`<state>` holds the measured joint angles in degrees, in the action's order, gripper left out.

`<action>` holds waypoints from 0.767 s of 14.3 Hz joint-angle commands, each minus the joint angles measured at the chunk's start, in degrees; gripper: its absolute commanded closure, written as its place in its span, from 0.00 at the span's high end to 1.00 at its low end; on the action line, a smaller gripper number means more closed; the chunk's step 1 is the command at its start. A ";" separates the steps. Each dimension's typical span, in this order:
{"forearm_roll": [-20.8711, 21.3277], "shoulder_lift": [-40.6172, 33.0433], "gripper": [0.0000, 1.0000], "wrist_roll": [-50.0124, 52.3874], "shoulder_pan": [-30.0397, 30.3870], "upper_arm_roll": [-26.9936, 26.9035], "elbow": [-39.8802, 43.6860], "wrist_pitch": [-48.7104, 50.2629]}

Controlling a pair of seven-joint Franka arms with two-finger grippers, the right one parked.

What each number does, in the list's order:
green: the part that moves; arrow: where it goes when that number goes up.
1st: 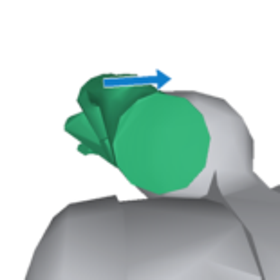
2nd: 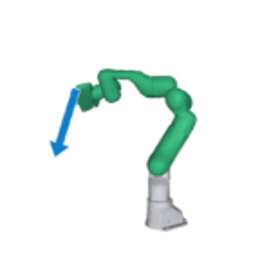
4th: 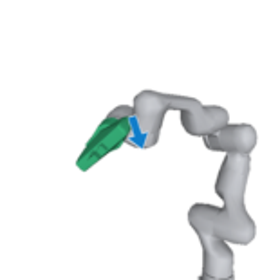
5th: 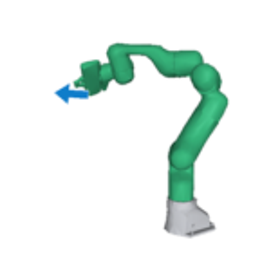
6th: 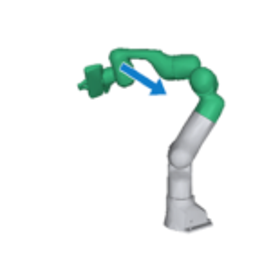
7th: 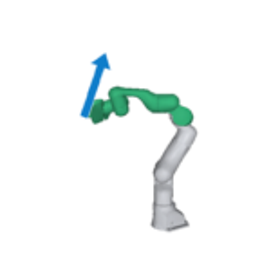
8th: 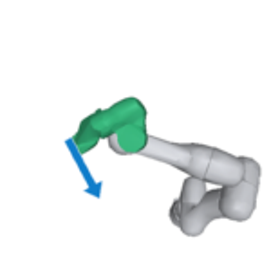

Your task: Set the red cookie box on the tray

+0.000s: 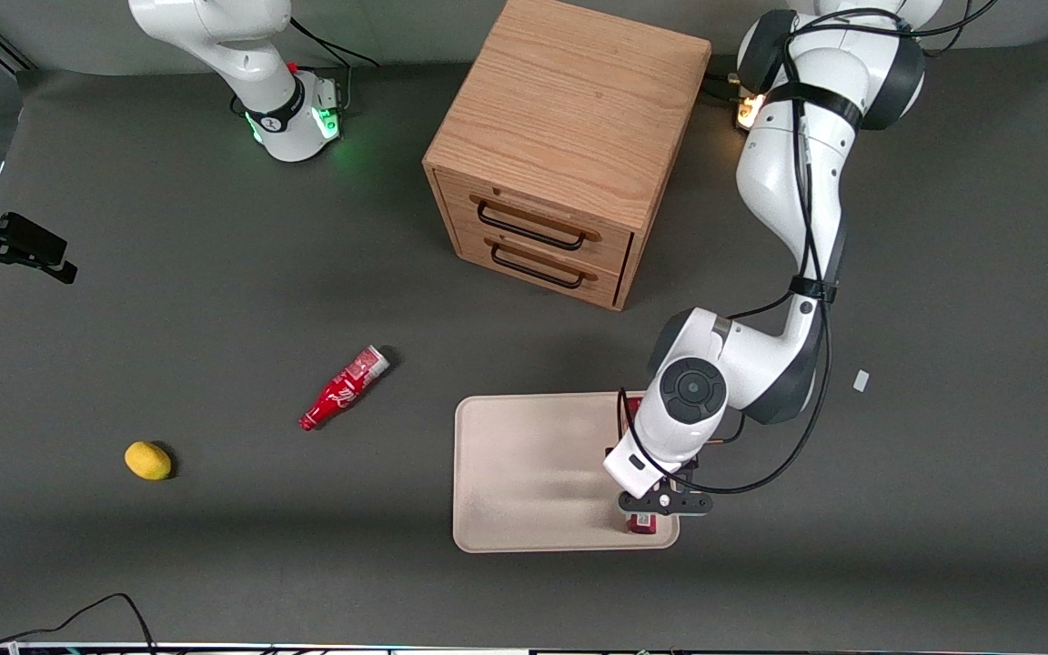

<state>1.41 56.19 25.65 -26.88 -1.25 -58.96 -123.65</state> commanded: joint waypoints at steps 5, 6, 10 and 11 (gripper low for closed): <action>1.14 1.11 1.00 1.25 -0.55 -0.51 2.27 0.16; 1.14 1.11 1.00 1.25 -0.55 -0.59 2.27 0.16; 1.14 -1.51 1.00 0.81 0.07 -0.68 3.14 8.20; 1.05 -3.18 1.00 -0.06 0.68 -0.77 3.67 13.30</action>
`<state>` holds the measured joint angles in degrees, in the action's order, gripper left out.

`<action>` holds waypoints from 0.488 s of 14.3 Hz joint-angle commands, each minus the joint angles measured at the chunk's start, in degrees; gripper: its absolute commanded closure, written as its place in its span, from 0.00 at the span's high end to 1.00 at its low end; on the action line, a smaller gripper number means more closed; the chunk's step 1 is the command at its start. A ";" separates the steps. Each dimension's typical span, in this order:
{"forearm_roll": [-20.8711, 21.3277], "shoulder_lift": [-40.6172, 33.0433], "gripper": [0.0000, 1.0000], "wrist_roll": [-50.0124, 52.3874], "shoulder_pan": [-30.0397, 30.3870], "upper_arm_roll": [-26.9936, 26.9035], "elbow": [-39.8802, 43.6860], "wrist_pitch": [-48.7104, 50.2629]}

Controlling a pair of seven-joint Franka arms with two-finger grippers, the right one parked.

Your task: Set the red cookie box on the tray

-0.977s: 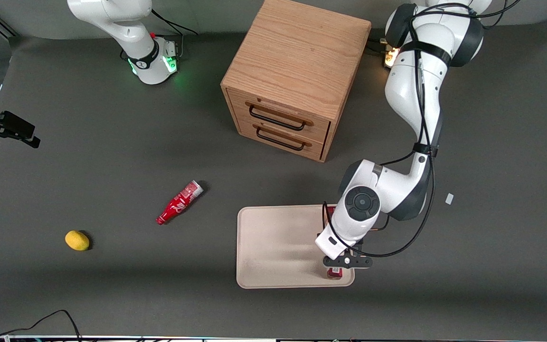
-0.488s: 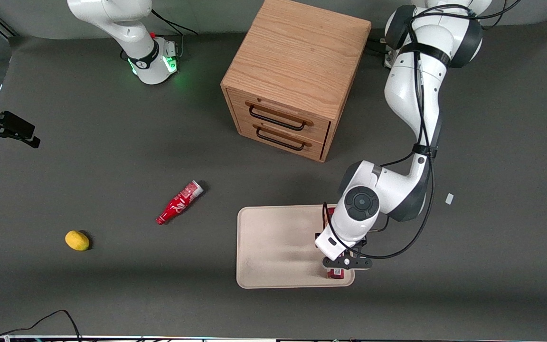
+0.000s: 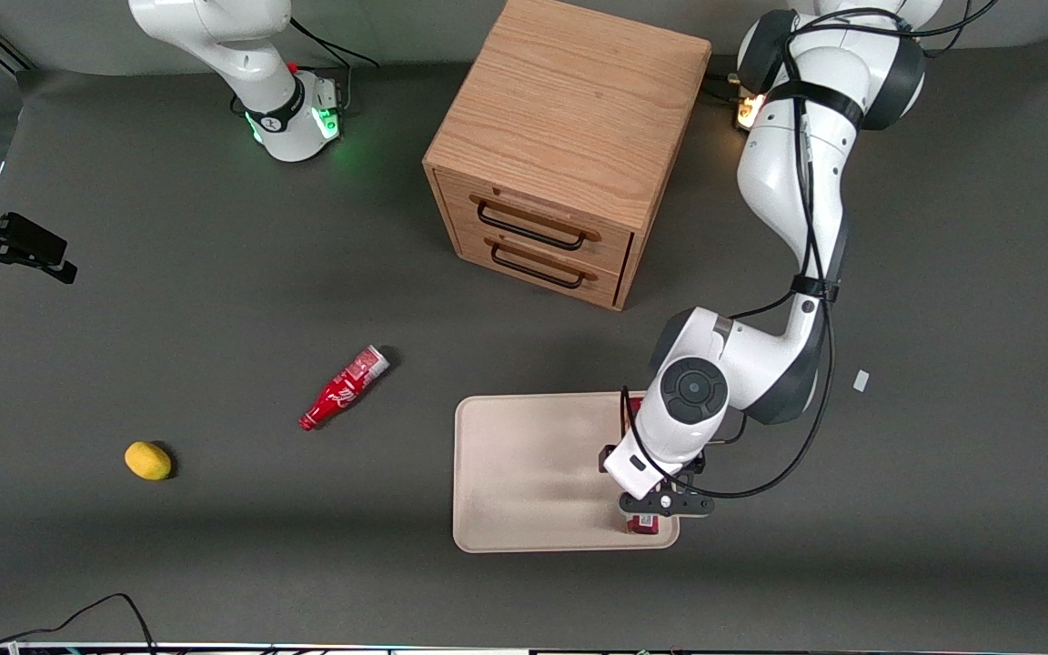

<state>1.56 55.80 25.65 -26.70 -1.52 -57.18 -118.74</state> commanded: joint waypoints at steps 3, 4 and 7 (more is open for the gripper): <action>0.38 -10.60 1.00 -7.42 4.97 0.03 1.90 20.45; 0.20 -13.93 1.00 -10.50 6.91 0.11 1.46 23.44; 0.11 -23.69 1.00 -17.89 12.10 -0.23 -5.02 28.56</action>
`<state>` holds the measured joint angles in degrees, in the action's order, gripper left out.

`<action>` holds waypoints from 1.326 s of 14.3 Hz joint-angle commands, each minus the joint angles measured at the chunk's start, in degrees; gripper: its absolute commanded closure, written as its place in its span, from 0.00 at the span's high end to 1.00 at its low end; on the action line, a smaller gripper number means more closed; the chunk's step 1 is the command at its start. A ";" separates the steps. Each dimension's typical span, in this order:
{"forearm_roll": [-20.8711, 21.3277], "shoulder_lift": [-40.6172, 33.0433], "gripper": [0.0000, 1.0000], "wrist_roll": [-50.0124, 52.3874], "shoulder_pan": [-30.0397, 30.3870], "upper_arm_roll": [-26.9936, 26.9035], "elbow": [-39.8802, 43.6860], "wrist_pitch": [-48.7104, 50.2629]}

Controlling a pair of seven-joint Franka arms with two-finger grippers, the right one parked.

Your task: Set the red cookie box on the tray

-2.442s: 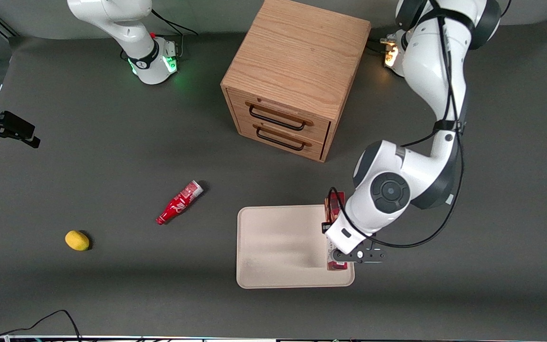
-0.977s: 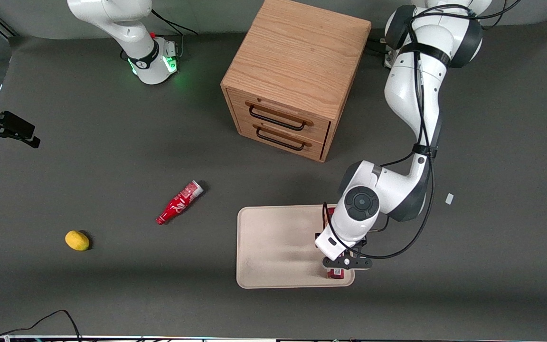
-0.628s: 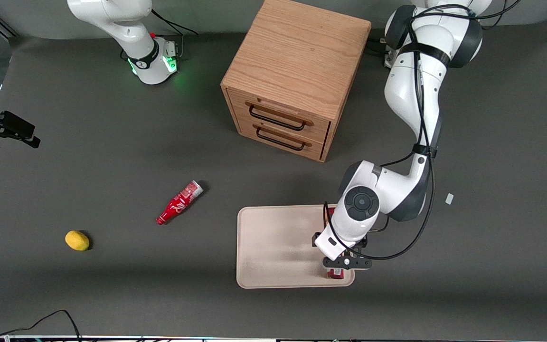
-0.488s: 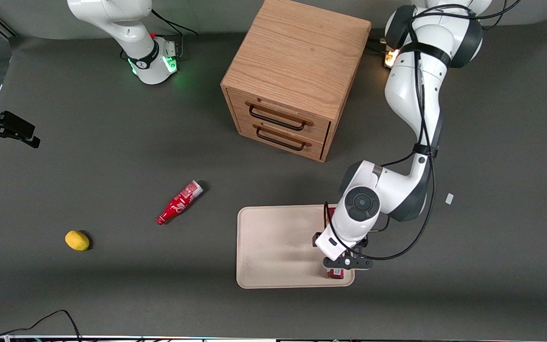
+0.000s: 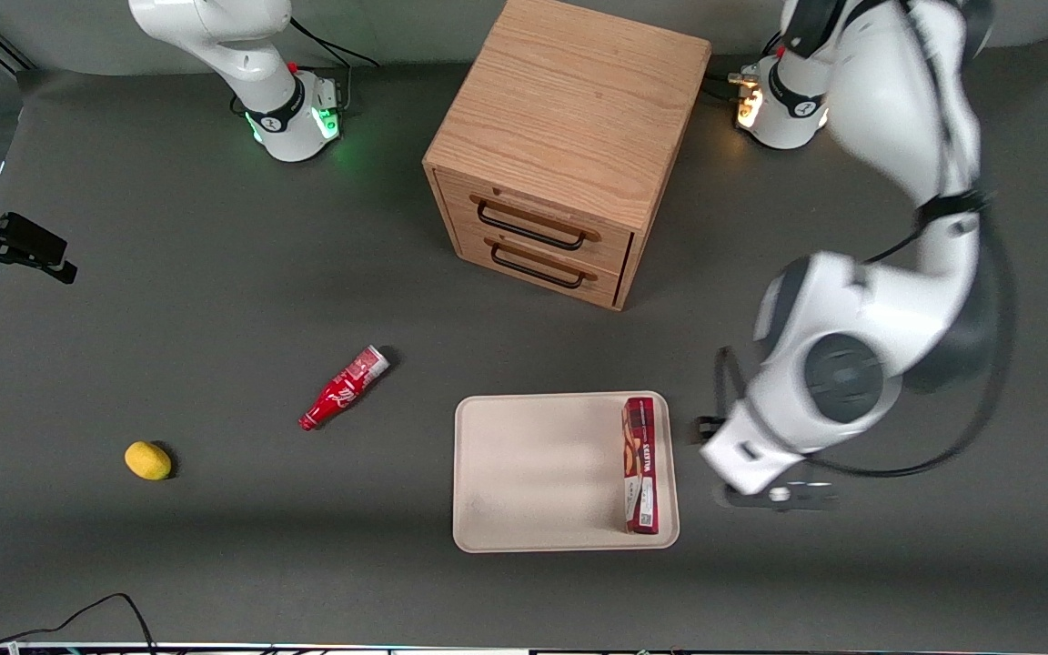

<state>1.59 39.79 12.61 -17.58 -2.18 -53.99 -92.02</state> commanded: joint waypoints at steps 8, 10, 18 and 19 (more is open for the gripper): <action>0.95 -24.39 1.00 -19.38 15.03 0.24 -24.84 2.46; 0.87 -28.18 1.00 -22.08 17.74 0.24 -28.44 1.59; 0.87 -31.18 1.00 -26.97 18.39 -1.68 -28.37 6.85; 0.78 -31.09 1.00 -23.29 16.02 -3.00 -28.11 7.21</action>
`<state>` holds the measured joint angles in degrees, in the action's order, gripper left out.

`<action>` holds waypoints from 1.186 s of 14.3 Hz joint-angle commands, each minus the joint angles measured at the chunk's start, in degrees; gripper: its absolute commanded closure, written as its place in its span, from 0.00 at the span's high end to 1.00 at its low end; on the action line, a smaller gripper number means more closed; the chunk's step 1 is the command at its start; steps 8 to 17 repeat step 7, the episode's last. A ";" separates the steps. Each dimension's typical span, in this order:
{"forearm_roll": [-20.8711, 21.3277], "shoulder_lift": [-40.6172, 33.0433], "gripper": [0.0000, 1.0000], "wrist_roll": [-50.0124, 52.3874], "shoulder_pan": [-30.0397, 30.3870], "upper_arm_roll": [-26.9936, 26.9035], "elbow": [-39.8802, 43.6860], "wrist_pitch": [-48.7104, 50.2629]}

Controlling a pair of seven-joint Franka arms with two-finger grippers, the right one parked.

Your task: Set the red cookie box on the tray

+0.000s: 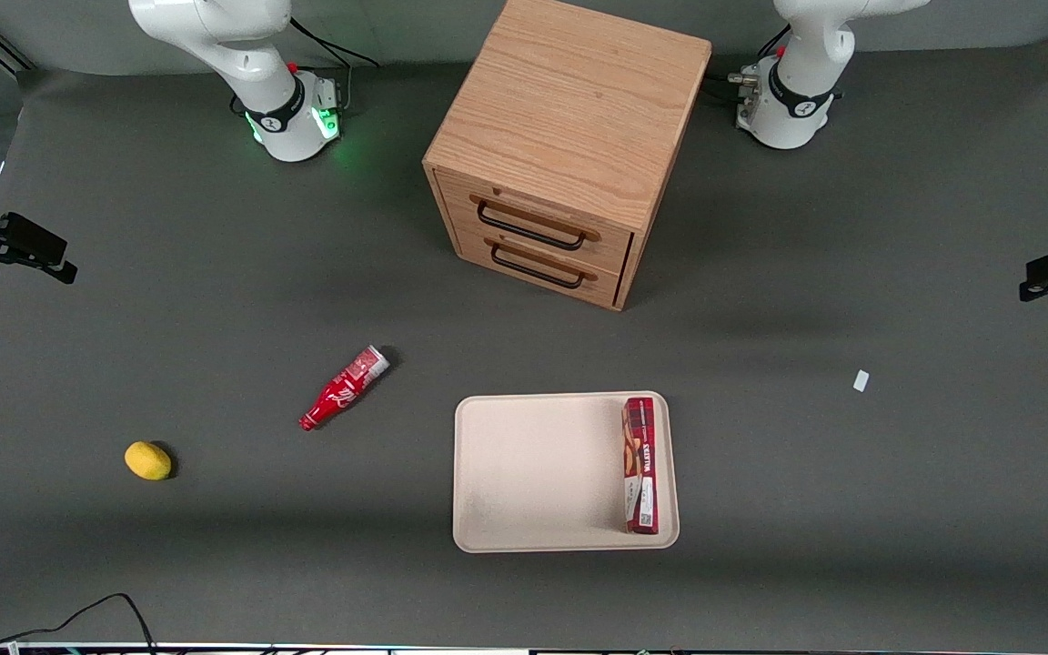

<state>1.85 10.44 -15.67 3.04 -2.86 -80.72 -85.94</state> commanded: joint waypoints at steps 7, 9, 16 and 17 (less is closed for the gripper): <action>-0.36 -1.56 1.00 7.14 -6.21 -3.74 -0.93 2.10; -0.36 -1.56 1.00 7.14 -6.21 -3.74 -0.93 2.10; -0.36 -1.56 1.00 7.14 -6.21 -3.74 -0.93 2.10; -0.36 -1.56 1.00 7.14 -6.21 -3.74 -0.93 2.10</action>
